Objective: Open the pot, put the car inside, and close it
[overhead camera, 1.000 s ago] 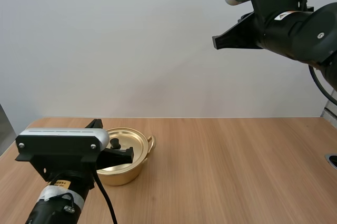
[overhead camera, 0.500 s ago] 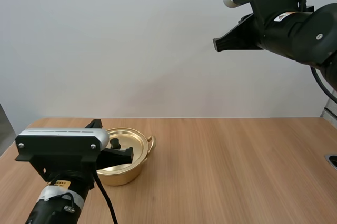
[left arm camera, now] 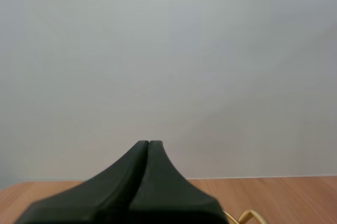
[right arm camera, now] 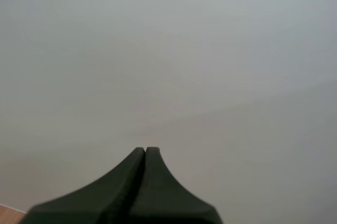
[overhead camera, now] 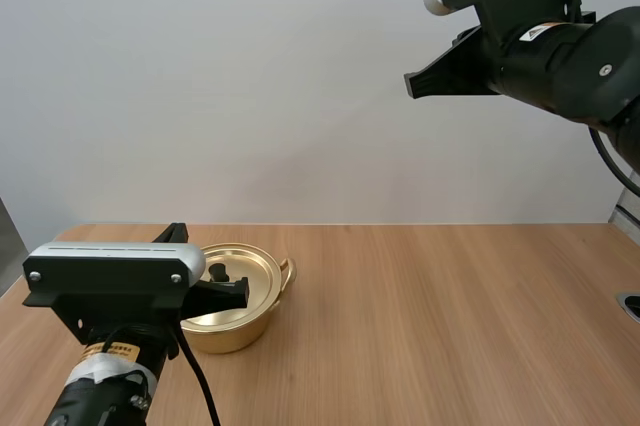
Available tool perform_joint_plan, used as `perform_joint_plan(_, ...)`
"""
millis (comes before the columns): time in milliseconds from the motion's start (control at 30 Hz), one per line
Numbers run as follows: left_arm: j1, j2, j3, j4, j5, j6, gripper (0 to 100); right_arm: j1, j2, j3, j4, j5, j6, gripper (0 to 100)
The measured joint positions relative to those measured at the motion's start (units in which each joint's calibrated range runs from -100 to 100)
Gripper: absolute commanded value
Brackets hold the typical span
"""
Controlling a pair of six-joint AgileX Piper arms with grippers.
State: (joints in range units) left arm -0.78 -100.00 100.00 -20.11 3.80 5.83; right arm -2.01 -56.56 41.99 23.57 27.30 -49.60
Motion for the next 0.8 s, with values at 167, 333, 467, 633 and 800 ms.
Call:
perform_joint_plan(167,0.0,0.0,0.0,8.23,7.23,-7.16,0,0.0,0.0,0.0,0.0,0.0,0.0,0)
perform_joint_plan(333,0.0,0.0,0.0,17.17,18.51,-14.94,0,0.0,0.0,0.0,0.1,0.0,0.0,0)
perform_joint_plan(467,0.0,0.0,0.0,23.57,25.72,-20.51,0,0.0,0.0,0.0,0.1,0.0,0.0,0)
perform_joint_plan(633,0.0,0.0,0.0,27.52,26.49,-26.02,0,0.0,0.0,0.0,0.1,0.0,0.0,0)
perform_joint_plan(800,0.0,0.0,0.0,27.52,26.15,-26.21,0,0.0,0.0,0.0,0.1,0.0,0.0,0)
